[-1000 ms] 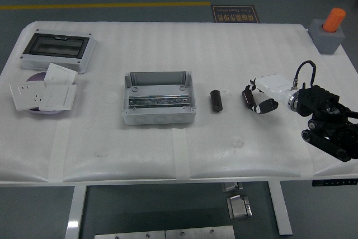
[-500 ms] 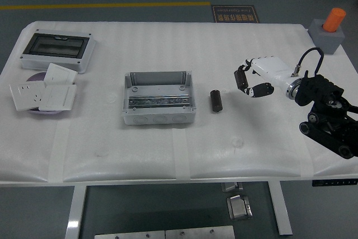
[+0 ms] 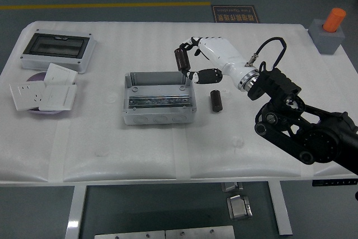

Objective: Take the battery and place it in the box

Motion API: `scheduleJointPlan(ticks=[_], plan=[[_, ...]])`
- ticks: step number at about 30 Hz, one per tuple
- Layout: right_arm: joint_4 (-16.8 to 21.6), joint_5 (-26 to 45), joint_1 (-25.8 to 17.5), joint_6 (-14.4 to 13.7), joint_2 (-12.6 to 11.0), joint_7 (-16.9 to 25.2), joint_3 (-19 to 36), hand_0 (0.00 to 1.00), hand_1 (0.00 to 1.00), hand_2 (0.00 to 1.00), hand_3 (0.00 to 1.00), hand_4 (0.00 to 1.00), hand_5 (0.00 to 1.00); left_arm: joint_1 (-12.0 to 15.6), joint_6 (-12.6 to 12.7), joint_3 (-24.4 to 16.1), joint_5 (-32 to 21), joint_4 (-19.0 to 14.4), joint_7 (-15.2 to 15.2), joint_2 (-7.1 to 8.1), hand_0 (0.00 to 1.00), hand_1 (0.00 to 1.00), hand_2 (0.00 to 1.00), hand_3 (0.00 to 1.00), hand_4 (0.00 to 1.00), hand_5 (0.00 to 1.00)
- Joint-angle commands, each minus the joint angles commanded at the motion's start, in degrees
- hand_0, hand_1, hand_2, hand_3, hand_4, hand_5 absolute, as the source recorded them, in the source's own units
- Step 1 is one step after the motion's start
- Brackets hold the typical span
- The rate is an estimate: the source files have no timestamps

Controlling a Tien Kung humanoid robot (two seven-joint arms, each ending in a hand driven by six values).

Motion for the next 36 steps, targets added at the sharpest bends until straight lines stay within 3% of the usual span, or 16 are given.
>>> scheduleJointPlan(ticks=[11,12,17,18,23,24,29,36], plan=[[-1.60,1.59,0.43,1.53,1.32,-0.16,-2.60,0.673,0.604,0.653,0.690,0.508,0.209,0.03,-0.23,-0.51,0.53,0.00,0.32,0.13,0.627,0.639,0.451,0.578,0.447,0.384],[-1.72,1.80,0.47,1.60,1.38,-0.15,-2.72,0.797,0.741,0.774,0.864,0.771,0.358,0.00,-0.23,-0.55,0.55,0.00,0.31,0.14,0.628,0.639,0.450,0.578,0.449,0.386],[-2.01,2.43,0.59,1.87,1.76,-0.09,-3.43,0.797,0.741,0.774,0.864,0.771,0.358,-0.04,-0.31,-0.55,0.55,0.00,0.38,0.14,0.628,0.639,0.450,0.578,0.449,0.386],[-2.02,2.45,0.59,1.91,1.83,-0.10,-3.52,0.904,0.807,0.850,0.998,0.879,0.429,-0.04,-0.34,-0.54,0.55,0.00,0.40,0.13,0.627,0.639,0.434,0.577,0.449,0.388],[-2.12,2.42,0.62,2.15,2.03,-0.21,-3.80,0.904,0.807,0.850,0.998,0.879,0.429,-0.09,-0.40,-0.52,0.41,0.00,0.46,0.14,0.627,0.639,0.434,0.577,0.449,0.388],[-2.14,2.45,0.65,2.20,1.97,-0.23,-3.83,0.931,0.817,0.865,0.998,0.931,0.466,-0.10,-0.40,-0.48,0.37,0.00,0.45,0.14,0.627,0.640,0.431,0.578,0.447,0.387],[-2.93,3.19,1.36,2.43,0.04,-0.18,-5.29,0.931,0.817,0.865,0.998,0.931,0.466,-0.17,-0.37,-0.18,-0.03,0.00,0.38,0.14,0.627,0.640,0.431,0.578,0.447,0.387],[-7.24,5.16,3.33,3.21,-4.88,0.26,-11.10,0.934,0.822,0.868,0.998,0.966,0.496,-0.25,-0.28,0.26,-0.59,0.00,0.19,0.17,0.627,0.639,0.429,0.578,0.445,0.385]])
